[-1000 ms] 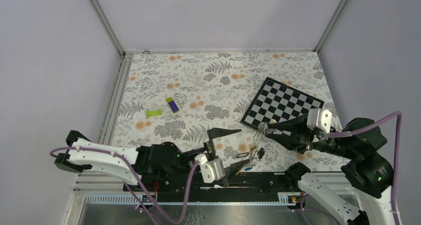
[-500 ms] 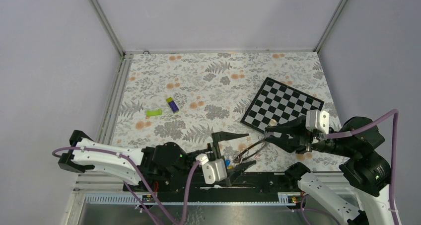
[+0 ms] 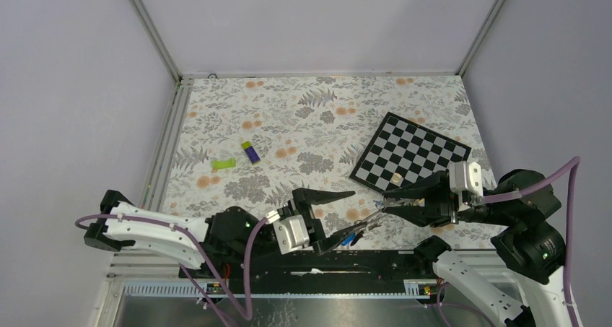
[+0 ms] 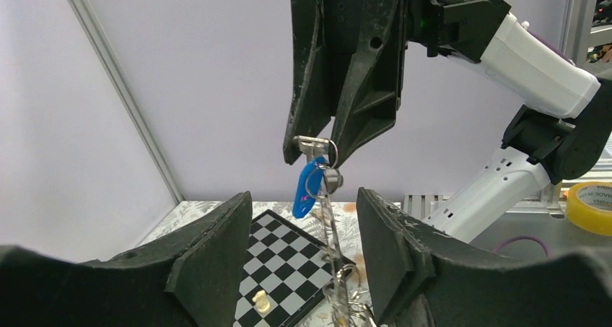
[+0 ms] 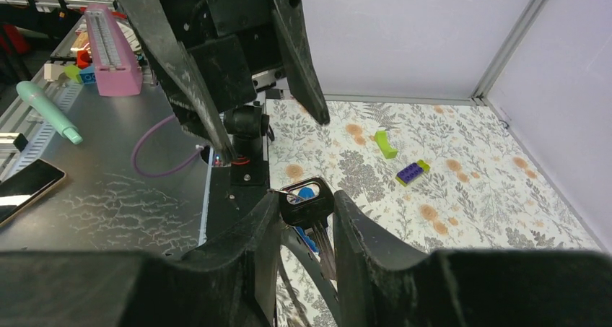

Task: Remove the keys from the keyring

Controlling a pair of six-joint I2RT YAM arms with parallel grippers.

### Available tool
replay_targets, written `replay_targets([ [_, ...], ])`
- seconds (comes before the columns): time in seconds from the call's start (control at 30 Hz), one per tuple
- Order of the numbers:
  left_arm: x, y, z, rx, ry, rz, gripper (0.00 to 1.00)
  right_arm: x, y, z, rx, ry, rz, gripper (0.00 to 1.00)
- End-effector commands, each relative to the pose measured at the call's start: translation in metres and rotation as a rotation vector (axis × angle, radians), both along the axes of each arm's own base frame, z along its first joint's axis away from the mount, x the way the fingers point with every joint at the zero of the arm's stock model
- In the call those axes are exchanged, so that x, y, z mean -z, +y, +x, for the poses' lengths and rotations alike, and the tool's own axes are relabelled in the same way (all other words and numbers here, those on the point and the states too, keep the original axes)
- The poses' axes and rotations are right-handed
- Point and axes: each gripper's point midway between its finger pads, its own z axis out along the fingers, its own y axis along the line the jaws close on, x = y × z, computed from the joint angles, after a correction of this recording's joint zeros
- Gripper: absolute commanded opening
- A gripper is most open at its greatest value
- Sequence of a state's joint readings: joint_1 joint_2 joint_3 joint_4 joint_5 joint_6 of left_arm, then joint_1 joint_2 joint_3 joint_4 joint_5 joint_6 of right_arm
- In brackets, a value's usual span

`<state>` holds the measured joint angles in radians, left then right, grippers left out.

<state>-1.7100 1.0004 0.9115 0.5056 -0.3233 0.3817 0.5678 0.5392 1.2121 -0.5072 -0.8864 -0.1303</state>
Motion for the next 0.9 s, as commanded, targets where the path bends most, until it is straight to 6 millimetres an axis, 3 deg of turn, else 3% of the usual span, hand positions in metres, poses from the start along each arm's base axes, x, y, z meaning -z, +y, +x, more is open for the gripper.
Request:
replay_targets([
  [0.0, -0.009, -0.005, -0.001, 0.009, 0.064, -0.086, 0.6, -0.019, 0.001, -0.007, -0.039, -0.059, 0.053, 0.0],
  [0.47, 0.012, -0.021, 0.009, -0.053, 0.112, -0.078, 0.6, -0.019, 0.001, -0.006, -0.032, -0.067, 0.064, 0.0],
  [0.87, 0.022, -0.027, 0.02, -0.088, 0.18, -0.104, 0.48, -0.018, 0.002, -0.008, -0.05, -0.059, 0.066, 0.0],
])
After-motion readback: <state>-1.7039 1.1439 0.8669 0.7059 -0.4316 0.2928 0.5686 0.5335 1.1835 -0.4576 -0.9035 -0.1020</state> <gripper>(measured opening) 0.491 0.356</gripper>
